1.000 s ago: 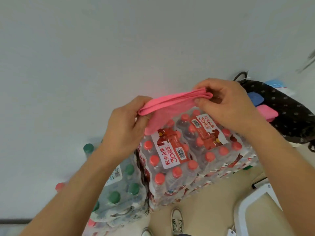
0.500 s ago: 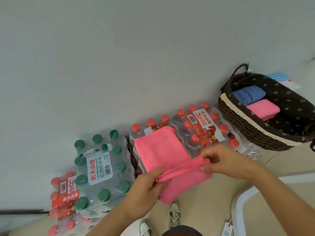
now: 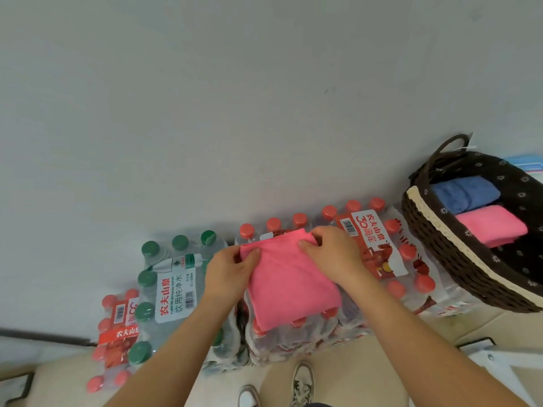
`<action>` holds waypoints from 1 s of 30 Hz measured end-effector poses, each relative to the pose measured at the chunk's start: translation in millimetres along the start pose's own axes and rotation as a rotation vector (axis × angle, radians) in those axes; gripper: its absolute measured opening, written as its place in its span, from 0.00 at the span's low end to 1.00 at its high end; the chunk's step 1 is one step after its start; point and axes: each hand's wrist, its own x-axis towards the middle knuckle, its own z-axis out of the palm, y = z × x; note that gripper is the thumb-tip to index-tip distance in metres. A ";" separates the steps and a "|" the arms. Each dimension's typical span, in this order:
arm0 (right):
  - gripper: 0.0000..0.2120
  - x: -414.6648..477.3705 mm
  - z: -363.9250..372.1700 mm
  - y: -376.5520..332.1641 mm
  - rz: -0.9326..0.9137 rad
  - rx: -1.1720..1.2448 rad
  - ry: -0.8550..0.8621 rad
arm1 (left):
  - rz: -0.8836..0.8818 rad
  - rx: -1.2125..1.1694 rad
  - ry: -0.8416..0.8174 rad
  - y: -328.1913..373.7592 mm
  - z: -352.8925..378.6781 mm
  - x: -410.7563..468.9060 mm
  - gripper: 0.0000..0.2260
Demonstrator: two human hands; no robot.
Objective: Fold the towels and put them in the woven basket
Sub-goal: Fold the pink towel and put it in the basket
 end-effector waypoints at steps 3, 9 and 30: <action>0.14 2.8 8.1 3.7 -0.004 -0.128 0.003 | -0.025 0.066 0.050 -4.2 3.6 1.4 0.13; 0.13 -5.9 14.9 1.5 -0.164 -0.247 0.207 | 0.115 0.337 0.158 -4.3 3.9 -6.1 0.14; 0.37 -54.5 15.5 24.5 -0.738 -0.566 -0.178 | 0.587 0.957 -0.133 -44.0 14.8 -31.7 0.32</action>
